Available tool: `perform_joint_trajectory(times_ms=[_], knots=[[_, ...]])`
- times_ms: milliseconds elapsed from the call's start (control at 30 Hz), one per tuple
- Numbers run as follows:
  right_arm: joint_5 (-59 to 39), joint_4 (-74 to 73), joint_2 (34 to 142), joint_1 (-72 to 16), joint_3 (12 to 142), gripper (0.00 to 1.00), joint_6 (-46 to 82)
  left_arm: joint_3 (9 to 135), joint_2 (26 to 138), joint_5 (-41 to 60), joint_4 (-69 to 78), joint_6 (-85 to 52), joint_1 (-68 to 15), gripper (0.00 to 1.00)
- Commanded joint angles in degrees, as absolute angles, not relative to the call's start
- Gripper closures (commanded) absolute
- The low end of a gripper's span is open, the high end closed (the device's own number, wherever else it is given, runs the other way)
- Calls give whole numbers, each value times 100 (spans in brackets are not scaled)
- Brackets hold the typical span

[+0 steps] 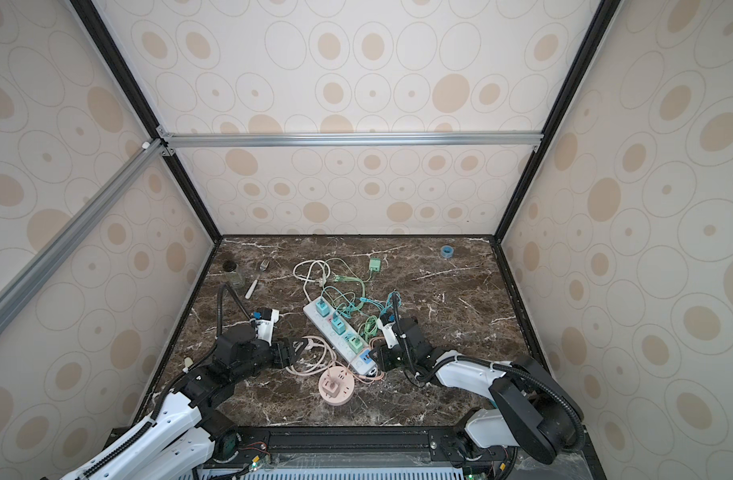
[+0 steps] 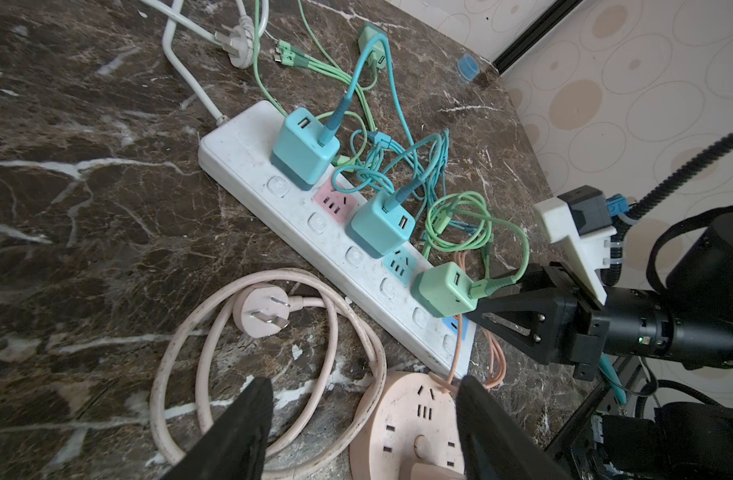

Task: Insert the plug

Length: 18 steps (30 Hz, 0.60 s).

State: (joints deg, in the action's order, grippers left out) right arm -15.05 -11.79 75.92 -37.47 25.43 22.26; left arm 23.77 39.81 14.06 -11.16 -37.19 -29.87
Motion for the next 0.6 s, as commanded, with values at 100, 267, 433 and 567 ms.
perform_joint_trajectory(times_ms=[100,267,433,567], knots=[[-1495,-949,7058,-3724,2433,77,2110,2393,3955,1502,-911,-3623,-2903,30],[-1468,-737,6651,-3720,2321,82,2118,2364,3977,1543,-844,-3647,-2901,30],[-1604,-594,6119,-3724,2242,88,2049,2363,3961,1555,-820,-3647,-2883,30],[-1390,-328,5818,-3720,2236,90,1957,2355,3964,1570,-800,-3639,-2874,30]])
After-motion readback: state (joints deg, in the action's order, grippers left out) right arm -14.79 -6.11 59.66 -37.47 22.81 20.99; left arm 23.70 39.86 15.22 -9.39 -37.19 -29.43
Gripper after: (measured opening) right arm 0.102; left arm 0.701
